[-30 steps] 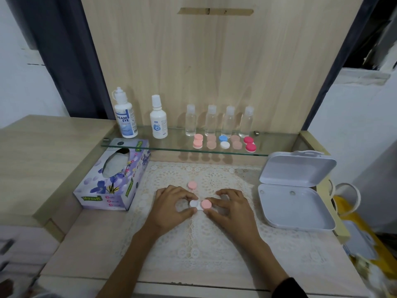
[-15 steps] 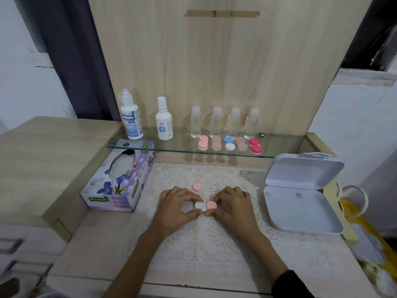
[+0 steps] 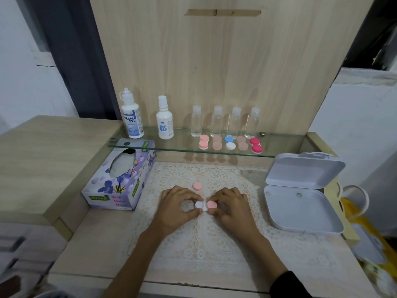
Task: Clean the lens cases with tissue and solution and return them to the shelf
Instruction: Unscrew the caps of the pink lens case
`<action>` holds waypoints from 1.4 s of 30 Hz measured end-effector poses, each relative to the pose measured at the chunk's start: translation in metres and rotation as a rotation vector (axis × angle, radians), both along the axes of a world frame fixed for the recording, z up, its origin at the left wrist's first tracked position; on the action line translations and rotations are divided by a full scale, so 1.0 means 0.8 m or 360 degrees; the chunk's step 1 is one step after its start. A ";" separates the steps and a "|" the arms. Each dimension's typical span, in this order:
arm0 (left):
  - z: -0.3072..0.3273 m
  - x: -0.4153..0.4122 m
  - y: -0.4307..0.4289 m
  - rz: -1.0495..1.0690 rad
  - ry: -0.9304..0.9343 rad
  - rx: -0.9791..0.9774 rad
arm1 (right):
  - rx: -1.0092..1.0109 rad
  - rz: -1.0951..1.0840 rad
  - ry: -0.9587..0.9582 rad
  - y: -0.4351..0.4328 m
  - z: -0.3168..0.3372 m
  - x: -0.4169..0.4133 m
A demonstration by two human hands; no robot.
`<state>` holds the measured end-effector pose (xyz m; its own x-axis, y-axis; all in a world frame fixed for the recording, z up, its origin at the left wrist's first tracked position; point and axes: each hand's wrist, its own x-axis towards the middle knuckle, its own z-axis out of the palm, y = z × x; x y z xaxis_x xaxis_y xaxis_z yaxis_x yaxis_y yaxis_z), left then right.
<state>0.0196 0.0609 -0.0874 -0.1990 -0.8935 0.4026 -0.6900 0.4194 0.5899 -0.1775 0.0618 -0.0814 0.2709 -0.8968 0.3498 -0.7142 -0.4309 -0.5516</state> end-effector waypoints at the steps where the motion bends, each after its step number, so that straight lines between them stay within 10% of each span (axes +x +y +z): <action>1: 0.000 0.000 0.000 -0.0001 0.0002 0.0001 | 0.0004 0.0007 0.0000 0.001 -0.001 0.000; 36: 0.004 -0.001 0.002 -0.0009 -0.0009 0.0025 | 0.0240 -0.0140 -0.0735 -0.001 0.004 0.003; 42: 0.004 -0.001 0.003 -0.0012 0.0001 0.0038 | 0.0268 -0.0263 -0.0299 -0.029 0.012 0.004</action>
<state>0.0191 0.0636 -0.0842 -0.2052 -0.9014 0.3812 -0.6866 0.4102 0.6003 -0.1741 0.0388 -0.0721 0.0611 -0.9730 0.2226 -0.6457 -0.2086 -0.7345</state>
